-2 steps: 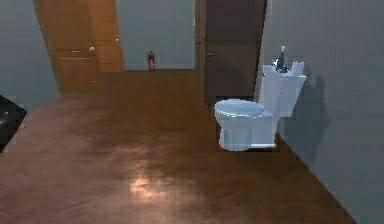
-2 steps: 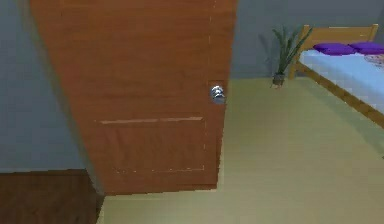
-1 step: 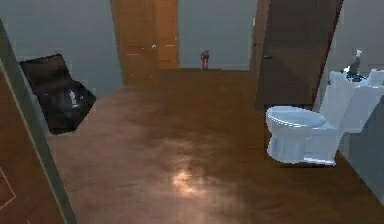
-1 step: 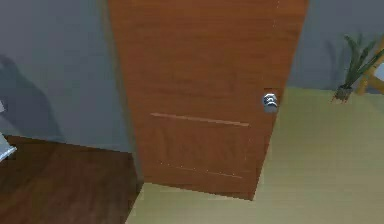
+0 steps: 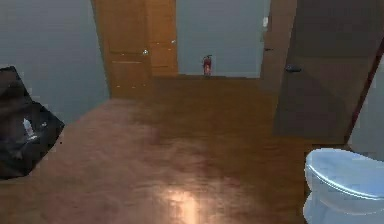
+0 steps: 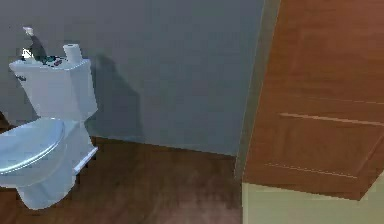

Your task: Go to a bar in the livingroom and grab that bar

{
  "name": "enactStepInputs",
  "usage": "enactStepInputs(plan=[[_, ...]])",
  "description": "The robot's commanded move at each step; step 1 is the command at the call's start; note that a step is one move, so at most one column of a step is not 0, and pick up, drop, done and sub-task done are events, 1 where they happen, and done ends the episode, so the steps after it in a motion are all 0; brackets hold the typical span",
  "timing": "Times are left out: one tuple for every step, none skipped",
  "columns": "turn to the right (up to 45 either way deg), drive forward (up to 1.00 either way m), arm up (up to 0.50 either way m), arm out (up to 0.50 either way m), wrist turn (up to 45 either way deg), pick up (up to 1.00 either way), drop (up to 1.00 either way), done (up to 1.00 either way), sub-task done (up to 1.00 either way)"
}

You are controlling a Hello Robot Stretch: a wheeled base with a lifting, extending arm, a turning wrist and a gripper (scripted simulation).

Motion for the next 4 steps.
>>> enactStepInputs(plan=[[0.0, 1.0, 0.0, 0.0, 0.0, 0.0, 0.0, 0.0, 0.0], [0.0, 1.0, 0.0, 0.0, 0.0, 0.0, 0.0, 0.0, 0.0], [0.0, 1.0, 0.0, 0.0, 0.0, 0.0, 0.0, 0.0, 0.0], [-6.0, 0.0, 0.0, 0.0, 0.0, 0.0, 0.0, 0.0, 0.0]])
